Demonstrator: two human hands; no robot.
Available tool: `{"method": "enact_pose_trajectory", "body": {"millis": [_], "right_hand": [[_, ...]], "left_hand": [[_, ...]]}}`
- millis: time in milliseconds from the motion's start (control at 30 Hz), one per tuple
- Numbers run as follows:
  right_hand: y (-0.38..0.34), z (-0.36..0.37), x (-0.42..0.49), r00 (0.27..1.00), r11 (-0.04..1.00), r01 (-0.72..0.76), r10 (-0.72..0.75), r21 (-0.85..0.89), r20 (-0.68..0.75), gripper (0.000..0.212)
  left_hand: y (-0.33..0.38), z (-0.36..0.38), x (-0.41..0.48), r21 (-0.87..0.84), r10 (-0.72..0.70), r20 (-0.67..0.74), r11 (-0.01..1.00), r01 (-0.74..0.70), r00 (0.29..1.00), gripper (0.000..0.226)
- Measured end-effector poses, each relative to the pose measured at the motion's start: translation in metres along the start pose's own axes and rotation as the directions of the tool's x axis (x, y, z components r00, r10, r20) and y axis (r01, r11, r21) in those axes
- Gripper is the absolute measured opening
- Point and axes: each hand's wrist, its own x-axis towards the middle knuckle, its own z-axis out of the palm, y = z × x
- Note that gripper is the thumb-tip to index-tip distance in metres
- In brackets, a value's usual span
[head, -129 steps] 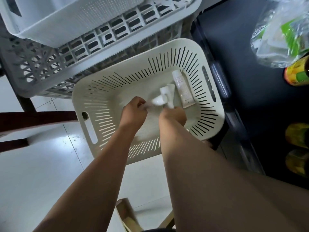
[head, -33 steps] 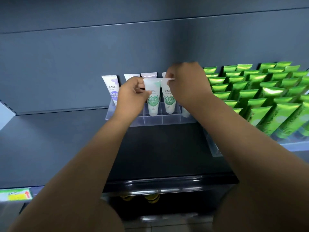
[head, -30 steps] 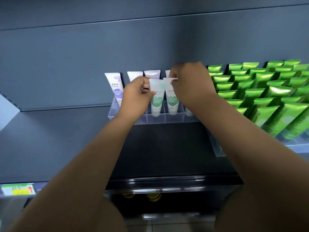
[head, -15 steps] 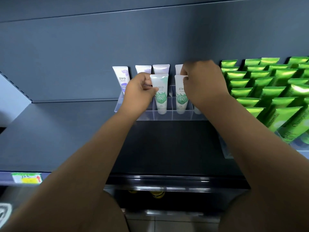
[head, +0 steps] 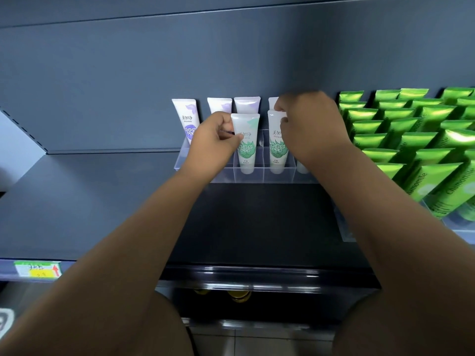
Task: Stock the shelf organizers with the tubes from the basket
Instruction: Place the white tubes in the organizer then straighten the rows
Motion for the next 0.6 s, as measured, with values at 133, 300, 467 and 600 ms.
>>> {"method": "enact_pose_trajectory", "body": {"millis": [133,300,467,600], "right_hand": [[0.0009,0.0004,0.0006,1.000,1.000,0.006,-0.006,-0.011,-0.012,0.026],[0.0008,0.0003,0.0023,0.997,0.997,0.061,-0.062,-0.041,-0.037,0.034],[0.0042,-0.0010,0.0050,0.996,0.996,0.084,-0.084,-0.023,-0.034,0.038],[0.0041,-0.0034,0.0052,0.996,0.995,0.090,-0.091,-0.040,-0.026,0.038]], "left_hand": [[-0.0009,0.0011,-0.0008,-0.004,-0.003,-0.007,1.000,0.003,1.000,0.014],[-0.0008,0.0019,-0.0022,-0.009,0.006,-0.006,1.000,-0.006,1.000,0.015],[-0.0033,0.0025,-0.0033,0.014,0.020,-0.008,1.000,-0.019,1.000,0.013],[-0.0055,0.0027,-0.0051,0.045,0.028,-0.010,0.999,-0.027,1.000,0.014]]}}
